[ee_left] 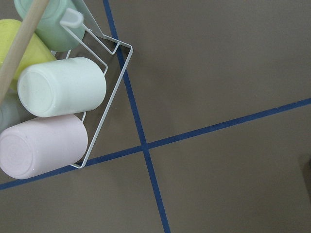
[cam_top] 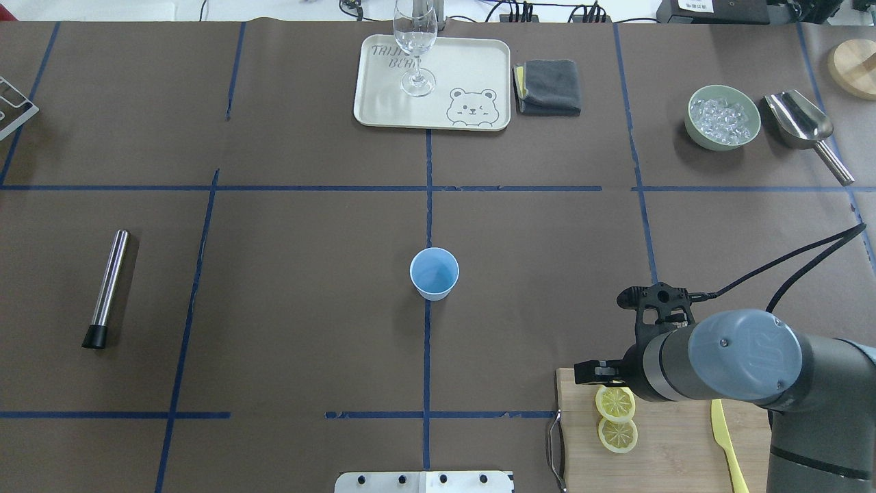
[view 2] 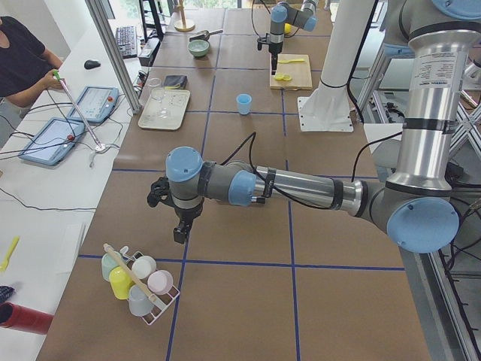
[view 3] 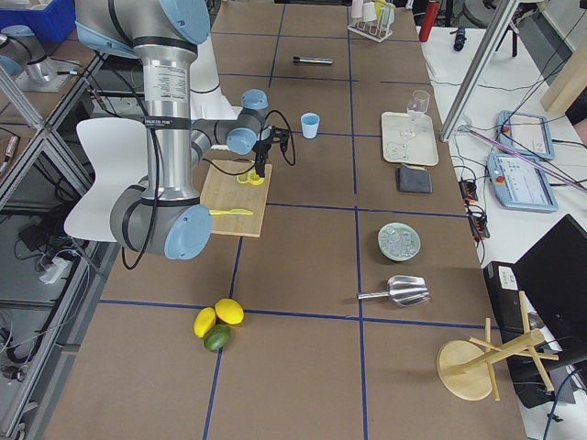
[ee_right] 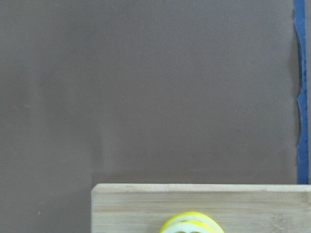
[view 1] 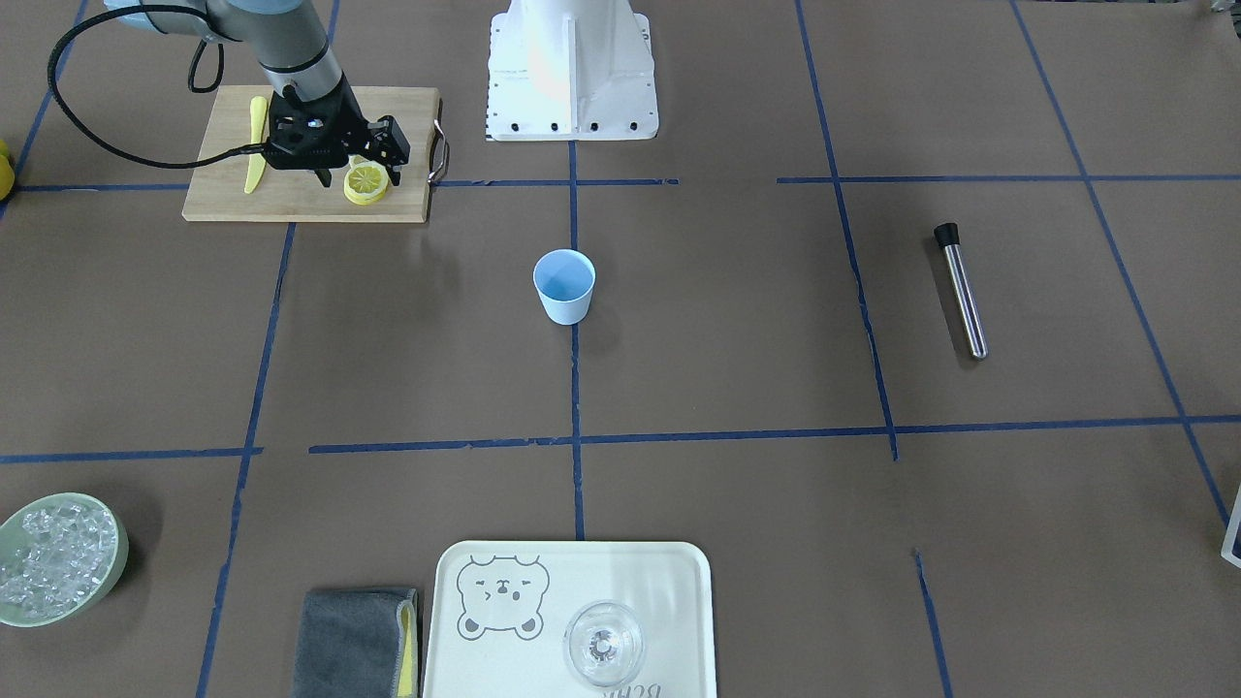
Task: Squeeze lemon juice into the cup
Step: 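Lower the right gripper over the lemon slices on the cutting board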
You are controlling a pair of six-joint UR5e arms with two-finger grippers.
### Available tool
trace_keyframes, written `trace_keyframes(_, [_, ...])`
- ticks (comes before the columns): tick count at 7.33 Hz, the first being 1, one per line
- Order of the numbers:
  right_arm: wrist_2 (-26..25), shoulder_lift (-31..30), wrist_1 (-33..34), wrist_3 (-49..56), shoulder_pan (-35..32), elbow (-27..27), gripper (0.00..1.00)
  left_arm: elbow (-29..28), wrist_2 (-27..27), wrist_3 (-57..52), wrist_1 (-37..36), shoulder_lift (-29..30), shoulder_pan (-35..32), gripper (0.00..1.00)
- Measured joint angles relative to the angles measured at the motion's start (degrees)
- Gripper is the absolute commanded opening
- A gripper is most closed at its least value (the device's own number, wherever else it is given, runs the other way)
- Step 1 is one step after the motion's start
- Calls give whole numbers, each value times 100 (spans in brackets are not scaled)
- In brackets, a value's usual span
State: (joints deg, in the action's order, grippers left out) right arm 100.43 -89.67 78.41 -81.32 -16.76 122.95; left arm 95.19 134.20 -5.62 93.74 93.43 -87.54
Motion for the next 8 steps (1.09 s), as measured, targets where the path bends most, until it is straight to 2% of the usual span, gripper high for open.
trace_keyframes(3, [-116, -208, 6, -370, 199, -37, 100, 38, 113, 0, -4, -10, 0, 100])
trace_keyframes(8, [-115, -54, -1, -531, 390, -207, 100, 71, 124, -6, -5, -33, 0, 100])
